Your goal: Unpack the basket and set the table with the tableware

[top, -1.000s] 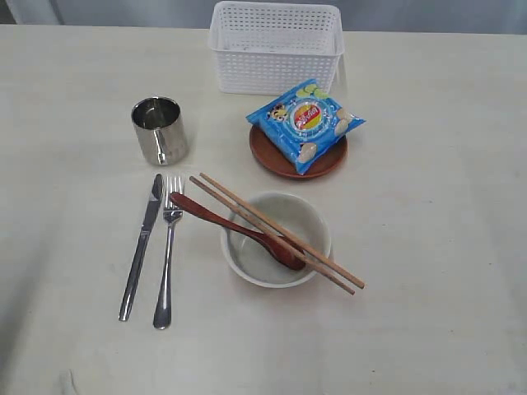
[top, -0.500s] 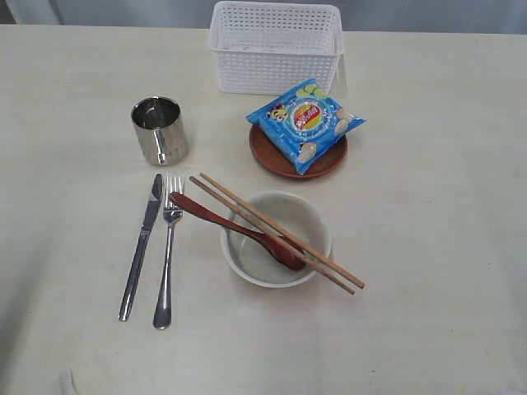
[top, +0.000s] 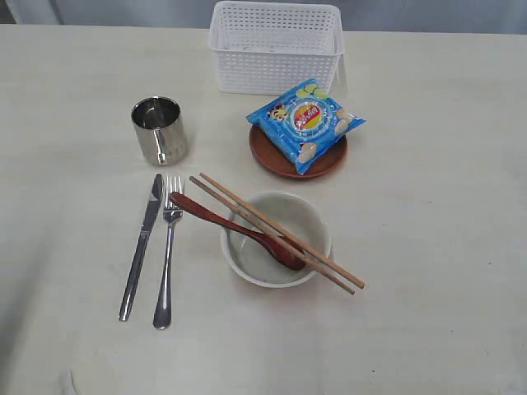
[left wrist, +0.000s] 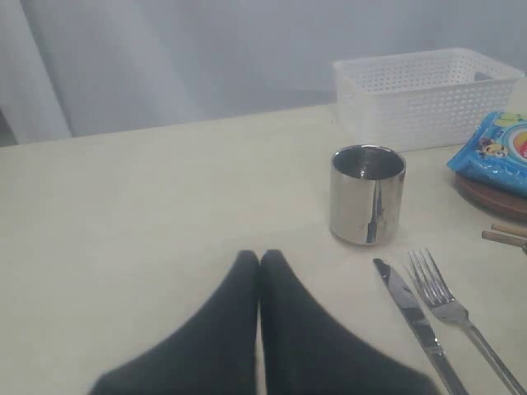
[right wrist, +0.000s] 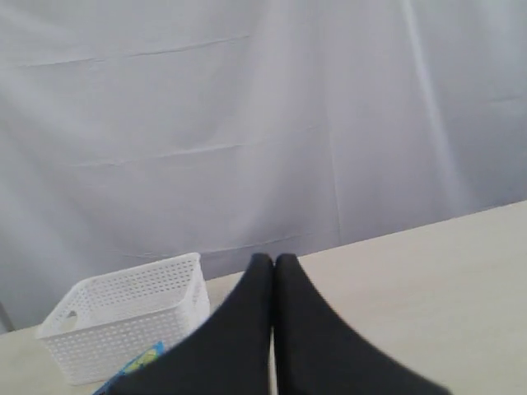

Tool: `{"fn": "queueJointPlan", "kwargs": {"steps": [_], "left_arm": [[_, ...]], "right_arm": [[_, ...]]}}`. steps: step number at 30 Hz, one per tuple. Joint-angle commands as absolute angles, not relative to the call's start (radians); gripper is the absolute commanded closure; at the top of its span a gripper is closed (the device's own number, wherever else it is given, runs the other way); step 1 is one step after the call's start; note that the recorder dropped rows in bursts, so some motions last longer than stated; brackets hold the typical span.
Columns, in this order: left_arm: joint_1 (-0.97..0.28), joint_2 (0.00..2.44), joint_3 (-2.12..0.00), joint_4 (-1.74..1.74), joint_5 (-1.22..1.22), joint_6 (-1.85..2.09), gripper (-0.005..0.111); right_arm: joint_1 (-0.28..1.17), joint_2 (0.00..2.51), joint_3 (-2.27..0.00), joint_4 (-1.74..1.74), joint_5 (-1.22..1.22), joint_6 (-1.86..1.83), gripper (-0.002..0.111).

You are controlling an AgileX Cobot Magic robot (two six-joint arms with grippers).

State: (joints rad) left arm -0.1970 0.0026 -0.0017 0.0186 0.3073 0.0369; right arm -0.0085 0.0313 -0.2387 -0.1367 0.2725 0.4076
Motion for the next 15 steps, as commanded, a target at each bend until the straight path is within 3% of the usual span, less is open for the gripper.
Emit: {"fn": "queueJointPlan", "kwargs": {"steps": [1,3,7,11,15], "left_arm": [[-0.197,0.000,0.000,0.015,0.299,0.033,0.107],[-0.197,0.000,0.000,0.015,0.299,0.033,0.107],[-0.197,0.000,0.000,0.015,0.299,0.033,0.107],[-0.197,0.000,0.000,0.015,0.299,0.033,0.107],[-0.197,0.000,0.000,0.015,0.299,0.033,0.107]], "right_arm": [[-0.015,0.000,-0.162,-0.011,0.197,0.399,0.109],[0.010,0.000,-0.134,0.028,0.194,0.399,0.109],[0.202,0.000,-0.102,0.025,0.180,0.237,0.109],[0.103,0.000,-0.016,0.025,0.173,0.268,0.109],[0.121,0.000,0.000,0.020,0.214,0.244,0.109]]}}
